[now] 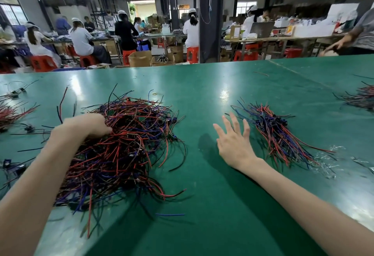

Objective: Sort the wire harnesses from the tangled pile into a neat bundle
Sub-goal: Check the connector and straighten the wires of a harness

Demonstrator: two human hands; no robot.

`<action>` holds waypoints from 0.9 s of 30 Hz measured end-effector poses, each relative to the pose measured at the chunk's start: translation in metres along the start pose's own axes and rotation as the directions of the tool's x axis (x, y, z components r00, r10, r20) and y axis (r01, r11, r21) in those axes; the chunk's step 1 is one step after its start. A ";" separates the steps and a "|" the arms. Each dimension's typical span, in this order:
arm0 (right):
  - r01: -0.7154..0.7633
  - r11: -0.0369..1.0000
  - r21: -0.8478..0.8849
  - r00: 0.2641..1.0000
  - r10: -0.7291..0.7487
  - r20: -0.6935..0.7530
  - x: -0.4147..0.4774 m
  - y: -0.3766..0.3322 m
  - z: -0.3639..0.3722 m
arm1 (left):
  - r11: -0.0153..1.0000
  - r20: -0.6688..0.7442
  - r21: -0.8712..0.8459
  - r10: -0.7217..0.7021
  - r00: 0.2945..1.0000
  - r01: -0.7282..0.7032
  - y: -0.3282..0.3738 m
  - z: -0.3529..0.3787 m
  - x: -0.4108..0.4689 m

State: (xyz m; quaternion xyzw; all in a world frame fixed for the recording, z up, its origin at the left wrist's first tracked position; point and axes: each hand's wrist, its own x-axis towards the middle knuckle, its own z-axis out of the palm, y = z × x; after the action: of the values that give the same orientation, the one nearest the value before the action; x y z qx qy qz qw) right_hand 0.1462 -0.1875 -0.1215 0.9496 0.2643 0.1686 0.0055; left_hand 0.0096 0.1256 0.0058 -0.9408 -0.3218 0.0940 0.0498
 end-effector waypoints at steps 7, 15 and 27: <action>0.009 0.998 0.063 1.000 -0.010 0.015 -0.002 -0.001 -0.001 | 0.969 -0.226 -0.244 -0.025 0.974 -0.032 -0.016 -0.006 -0.002; 0.002 0.993 0.117 0.999 -0.008 0.053 -0.003 -0.002 -0.004 | 0.928 -0.678 -0.321 -0.084 0.730 -0.191 -0.022 -0.024 0.010; -0.020 0.987 0.156 1.000 0.017 0.022 -0.007 -0.002 -0.005 | 0.259 -0.746 -0.665 -0.245 0.619 -0.700 0.047 -0.081 -0.014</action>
State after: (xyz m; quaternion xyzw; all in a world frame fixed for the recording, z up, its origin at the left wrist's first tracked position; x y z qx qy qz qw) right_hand 0.1376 -0.1893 -0.1188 0.9513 0.2677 0.1373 -0.0679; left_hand 0.0434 0.0769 0.0794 -0.7633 -0.0983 -0.4957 -0.4025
